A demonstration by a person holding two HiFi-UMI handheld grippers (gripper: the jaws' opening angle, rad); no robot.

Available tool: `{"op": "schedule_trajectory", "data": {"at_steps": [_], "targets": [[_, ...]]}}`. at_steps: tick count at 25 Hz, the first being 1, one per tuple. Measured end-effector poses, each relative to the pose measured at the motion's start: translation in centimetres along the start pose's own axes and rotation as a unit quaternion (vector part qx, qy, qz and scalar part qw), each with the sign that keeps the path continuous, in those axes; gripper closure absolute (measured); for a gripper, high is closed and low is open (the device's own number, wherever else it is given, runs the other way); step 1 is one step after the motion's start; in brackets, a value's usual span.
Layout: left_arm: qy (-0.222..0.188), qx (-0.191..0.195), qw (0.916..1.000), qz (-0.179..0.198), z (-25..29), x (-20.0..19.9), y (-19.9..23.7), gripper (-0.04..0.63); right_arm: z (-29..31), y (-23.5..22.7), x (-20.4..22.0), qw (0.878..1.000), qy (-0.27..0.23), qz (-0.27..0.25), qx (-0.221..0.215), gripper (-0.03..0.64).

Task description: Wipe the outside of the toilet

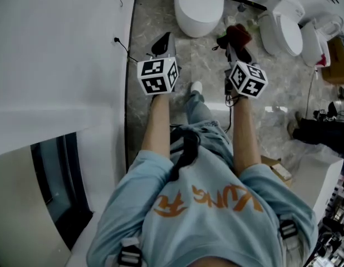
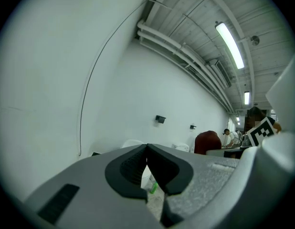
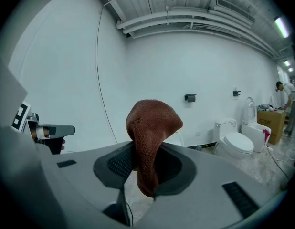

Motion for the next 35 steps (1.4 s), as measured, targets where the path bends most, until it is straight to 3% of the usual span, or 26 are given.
{"op": "schedule_trajectory", "data": {"at_steps": [7,12,15,22,26,31,35], "targets": [[0.019,-0.061,0.9978,-0.021,6.1,-0.3,4.3,0.594,10.0,-0.9,-0.9,0.998,0.023,0.013,-0.057,0.508],[0.077,-0.056,0.9954,-0.014,14.9,1.0,3.5,0.592,18.4,-4.8,-1.4,0.994,0.059,0.050,-0.077,0.508],[0.107,-0.059,0.9920,-0.030,20.5,2.1,3.4,0.594,22.8,-8.1,-1.0,0.991,0.089,0.059,-0.081,0.508],[0.094,-0.044,0.9937,-0.043,29.7,-0.4,1.6,0.594,30.2,-16.1,-5.2,0.991,0.085,0.086,-0.065,0.508],[0.097,-0.067,0.9917,-0.052,30.9,-1.0,3.1,0.592,33.2,-15.1,-6.4,0.988,0.095,0.063,-0.099,0.508],[0.088,-0.109,0.9862,-0.089,30.4,-0.9,7.6,0.594,36.1,-10.2,-6.7,0.980,0.108,0.030,-0.162,0.508],[0.090,-0.122,0.9801,-0.129,32.1,1.3,12.8,0.594,39.5,-7.3,-5.2,0.976,0.132,0.006,-0.175,0.508]]}}
Point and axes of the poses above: the fingertips, and each gripper's own axes: z forward along the fingers, y to its left, x out of its underside, the point moved 5 cm from there along -z, backward along the fingers, and after that the axes turned 7 degrees about y, right-handed, at the moved point
